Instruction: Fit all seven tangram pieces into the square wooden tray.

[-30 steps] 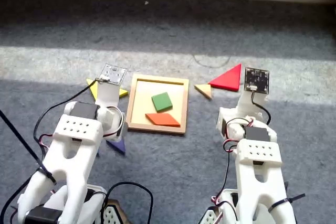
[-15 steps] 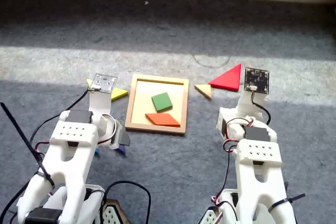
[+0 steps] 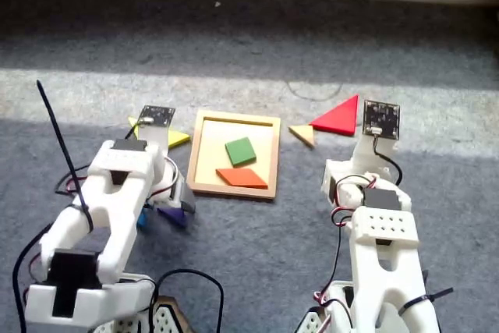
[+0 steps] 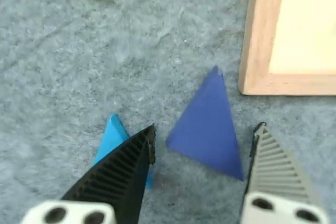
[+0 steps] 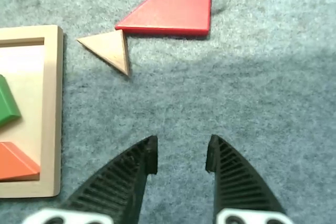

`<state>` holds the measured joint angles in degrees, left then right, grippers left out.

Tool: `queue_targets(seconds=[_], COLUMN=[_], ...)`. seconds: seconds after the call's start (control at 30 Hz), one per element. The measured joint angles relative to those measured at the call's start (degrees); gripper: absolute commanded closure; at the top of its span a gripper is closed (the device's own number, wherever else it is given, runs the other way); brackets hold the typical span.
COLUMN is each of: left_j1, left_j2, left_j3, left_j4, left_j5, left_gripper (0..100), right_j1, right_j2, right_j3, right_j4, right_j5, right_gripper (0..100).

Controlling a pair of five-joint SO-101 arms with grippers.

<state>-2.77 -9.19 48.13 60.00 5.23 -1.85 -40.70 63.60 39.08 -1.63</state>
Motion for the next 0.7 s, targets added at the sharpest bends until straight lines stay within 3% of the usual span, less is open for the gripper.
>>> queue_targets(seconds=[0.17,0.7], left_j1=[0.1,0.4], left_j2=[6.1,6.5], left_j3=[-4.7,-5.9], left_j4=[2.7,6.7], left_j5=[0.3,0.4], left_gripper=[77,78], right_j1=[0.0,0.0], right_j2=[0.0,0.0], right_j3=[0.0,0.0], right_j4=[0.0,0.0], right_j5=[0.3,0.3], right_gripper=[84.7,84.7])
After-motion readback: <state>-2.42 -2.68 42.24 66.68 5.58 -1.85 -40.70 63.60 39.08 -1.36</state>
